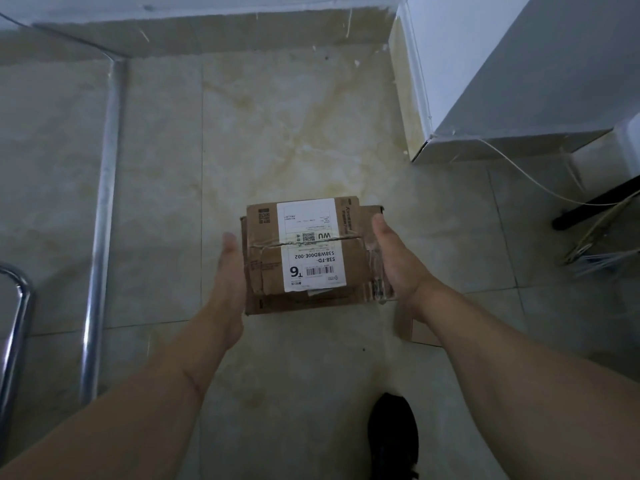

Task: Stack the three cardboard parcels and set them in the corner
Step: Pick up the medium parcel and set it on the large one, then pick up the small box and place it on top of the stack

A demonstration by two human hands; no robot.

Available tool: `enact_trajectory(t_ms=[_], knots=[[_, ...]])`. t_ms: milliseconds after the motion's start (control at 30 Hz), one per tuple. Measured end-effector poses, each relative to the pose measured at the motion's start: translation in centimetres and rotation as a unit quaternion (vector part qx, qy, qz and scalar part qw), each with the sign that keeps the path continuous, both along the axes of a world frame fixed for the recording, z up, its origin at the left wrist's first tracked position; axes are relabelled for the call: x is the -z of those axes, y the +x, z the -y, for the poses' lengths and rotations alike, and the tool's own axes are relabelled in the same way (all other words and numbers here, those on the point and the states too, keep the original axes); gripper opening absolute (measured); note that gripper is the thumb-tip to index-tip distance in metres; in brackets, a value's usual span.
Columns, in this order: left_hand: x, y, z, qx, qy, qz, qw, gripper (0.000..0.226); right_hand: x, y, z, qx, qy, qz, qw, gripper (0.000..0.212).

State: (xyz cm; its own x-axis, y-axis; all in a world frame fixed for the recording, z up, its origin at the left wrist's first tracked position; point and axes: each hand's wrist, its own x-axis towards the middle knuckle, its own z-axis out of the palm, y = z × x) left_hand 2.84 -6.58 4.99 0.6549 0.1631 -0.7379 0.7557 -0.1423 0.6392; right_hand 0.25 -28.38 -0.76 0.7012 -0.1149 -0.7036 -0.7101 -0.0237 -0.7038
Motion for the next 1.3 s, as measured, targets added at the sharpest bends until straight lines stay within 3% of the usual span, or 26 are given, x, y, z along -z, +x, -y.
enact_trajectory(t_ms=[100,233,300,400,433,567,667,733,1000,1167,1300], knots=[[3.0,-1.5,-1.1,-0.144,0.047,-0.043,0.988,0.066,-1.9,-2.4,2.9,0.038,-0.041,-0.009,0.998,0.083],[7.2,-6.2,-0.2,-0.202,0.152,-0.110,0.961,0.071,-1.8,-6.6,7.9,0.105,-0.068,-0.046,0.991,0.075],[8.1,-8.8,1.2,-0.148,0.150,-0.150,0.966,0.066,-1.1,-8.6,9.5,0.136,-0.067,-0.068,0.986,0.072],[9.3,-11.8,5.2,-0.039,0.084,-0.190,0.977,0.028,0.3,-11.5,11.3,0.158,-0.075,-0.094,0.980,0.074],[9.8,-12.4,7.2,-0.020,0.044,-0.207,0.977,0.025,1.0,-12.3,11.9,0.164,-0.075,-0.106,0.978,0.076],[11.2,-12.8,14.2,0.016,-0.084,-0.244,0.966,0.039,4.2,-14.1,13.6,0.179,-0.061,-0.158,0.969,0.086],[11.0,-12.1,18.4,0.100,-0.123,-0.215,0.964,0.031,6.6,-14.9,14.1,0.188,-0.048,-0.176,0.965,0.090],[11.7,-11.7,20.4,0.144,-0.148,-0.207,0.956,0.045,8.1,-15.3,14.2,0.190,-0.038,-0.184,0.964,0.092],[17.3,-12.5,21.9,0.193,-0.150,-0.218,0.945,0.050,10.8,-16.4,13.3,0.201,-0.002,-0.187,0.962,0.084],[15.6,-12.4,21.0,0.203,-0.157,-0.195,0.947,0.055,8.0,-16.2,12.7,0.200,0.011,-0.181,0.963,0.084],[11.7,-11.8,19.7,0.213,-0.168,-0.195,0.942,0.072,4.0,-15.4,12.0,0.187,0.009,-0.171,0.967,0.084]])
